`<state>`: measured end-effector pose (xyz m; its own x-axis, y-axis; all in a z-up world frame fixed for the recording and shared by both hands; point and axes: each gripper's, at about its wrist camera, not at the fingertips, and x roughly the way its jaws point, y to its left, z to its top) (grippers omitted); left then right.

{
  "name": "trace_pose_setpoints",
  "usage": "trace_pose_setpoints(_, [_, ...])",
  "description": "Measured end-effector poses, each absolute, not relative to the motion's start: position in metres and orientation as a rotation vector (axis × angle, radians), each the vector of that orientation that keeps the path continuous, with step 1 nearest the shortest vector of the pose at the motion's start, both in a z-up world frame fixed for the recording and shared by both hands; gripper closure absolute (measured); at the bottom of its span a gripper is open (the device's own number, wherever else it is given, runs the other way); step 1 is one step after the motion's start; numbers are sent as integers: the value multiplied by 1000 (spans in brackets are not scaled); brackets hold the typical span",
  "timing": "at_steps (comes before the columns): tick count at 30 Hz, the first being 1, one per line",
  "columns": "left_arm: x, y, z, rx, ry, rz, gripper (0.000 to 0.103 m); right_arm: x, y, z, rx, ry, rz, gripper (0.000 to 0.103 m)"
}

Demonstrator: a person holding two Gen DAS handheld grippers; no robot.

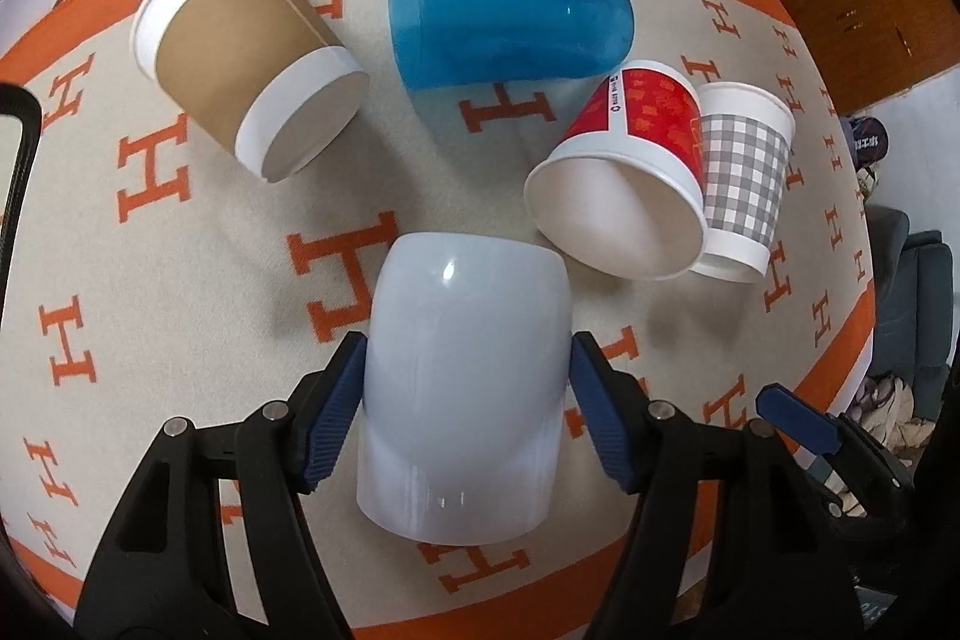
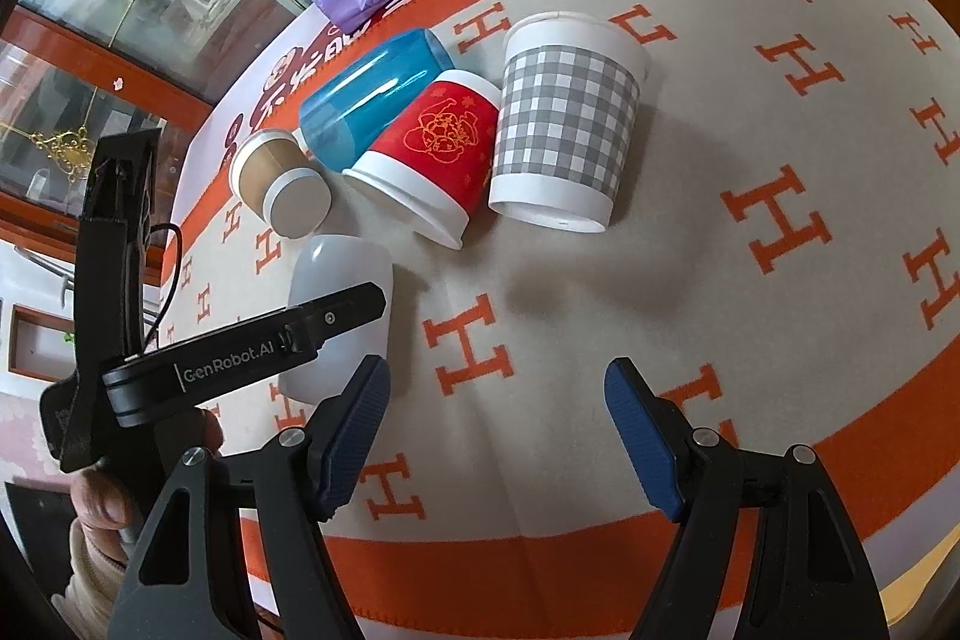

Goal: Flip cup upside down
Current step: 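Lift the white cup with the left tool and rotate it upright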

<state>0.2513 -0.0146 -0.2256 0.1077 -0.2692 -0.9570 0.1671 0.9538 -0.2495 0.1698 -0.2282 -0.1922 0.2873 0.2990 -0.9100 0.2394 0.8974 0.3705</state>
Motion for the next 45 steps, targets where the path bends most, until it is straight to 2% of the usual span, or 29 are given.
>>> trace_pose_setpoints(15, [173,21,-179,-245,1406,-174,39,140,-231,-168,440,1280,101,27])
trace_pose_setpoints(26, [100,24,-221,-415,1437,-71,38,102,-232,-180,359,1339,177,27])
trace_pose_setpoints(35, [97,19,-225,-425,1391,-34,37,89,-249,-189,340,1368,184,27])
trace_pose_setpoints(37, [99,19,-225,-420,1399,-42,36,88,-252,-190,341,1370,187,27])
trace_pose_setpoints(41, [102,16,-220,-386,1406,-34,22,88,-251,-192,343,1378,204,27])
trace_pose_setpoints(45, [100,19,-207,-360,1396,-42,19,88,-250,-190,352,1381,226,27])
